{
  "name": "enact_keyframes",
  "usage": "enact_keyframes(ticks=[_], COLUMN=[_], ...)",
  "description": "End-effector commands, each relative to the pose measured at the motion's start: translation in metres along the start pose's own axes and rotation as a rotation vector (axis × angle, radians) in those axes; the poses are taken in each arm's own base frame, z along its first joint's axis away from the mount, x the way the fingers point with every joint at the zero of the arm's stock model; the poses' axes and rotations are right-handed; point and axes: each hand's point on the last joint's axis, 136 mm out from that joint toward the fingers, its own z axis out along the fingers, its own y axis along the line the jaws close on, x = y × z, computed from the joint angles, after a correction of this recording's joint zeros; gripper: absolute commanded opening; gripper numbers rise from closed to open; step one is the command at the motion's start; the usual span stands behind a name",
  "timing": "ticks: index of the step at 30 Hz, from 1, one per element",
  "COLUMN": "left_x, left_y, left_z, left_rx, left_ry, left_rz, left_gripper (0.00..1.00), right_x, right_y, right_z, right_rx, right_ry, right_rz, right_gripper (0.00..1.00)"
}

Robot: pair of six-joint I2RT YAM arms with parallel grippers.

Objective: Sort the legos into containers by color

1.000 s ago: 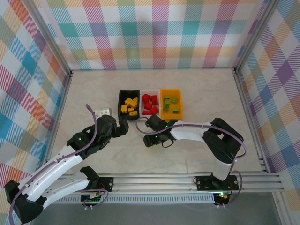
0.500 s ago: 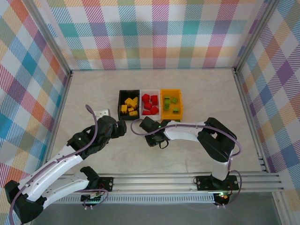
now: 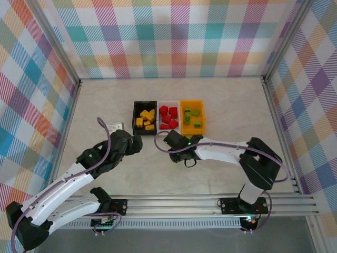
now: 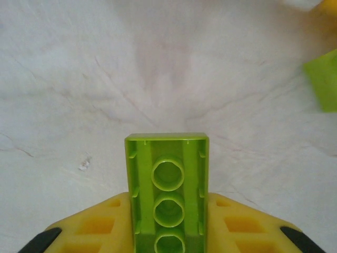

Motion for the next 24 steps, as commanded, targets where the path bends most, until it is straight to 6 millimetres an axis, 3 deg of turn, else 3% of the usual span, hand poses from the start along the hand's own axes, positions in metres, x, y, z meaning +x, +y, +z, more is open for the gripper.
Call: enact_keyframes(ticks=[1,6,14,17,19,21,24], left_x=[0.001,0.009,0.026,0.032,0.035,0.038,0.042], left_y=[0.001,-0.003,-0.014,-0.022,-0.027,-0.035,-0.052], left_z=[0.006,0.014,0.023,0.025,0.028,0.031,0.036], left_rx=[-0.004,0.005,0.051,0.096,0.118,0.145,0.197], left_ry=[-0.009,0.019,0.095,0.115,0.129,0.151,0.188], left_rz=[-0.029,-0.035,-0.023,-0.013,-0.003,0.015,0.040], left_gripper=[1.00,1.00,1.00,1.00,1.00,1.00,1.00], right_x=[-0.037,-0.094,-0.153,-0.166,-0.172,-0.178,-0.183], right_y=[-0.018,-0.053,-0.107,-0.121,-0.126,-0.127,-0.124], right_z=[-0.030,-0.047,-0.003,0.009,0.012,0.011,-0.005], right_rx=[-0.008,-0.028,0.029,0.061,0.068,0.061,0.035], right_ry=[-0.124,-0.201,-0.204,-0.196,-0.199,-0.201,-0.241], right_rz=[0.086,0.207,0.358,0.392,0.406,0.419,0.422], right_gripper=[0.29,0.31,0.32,0.34,0.39,0.52,0.65])
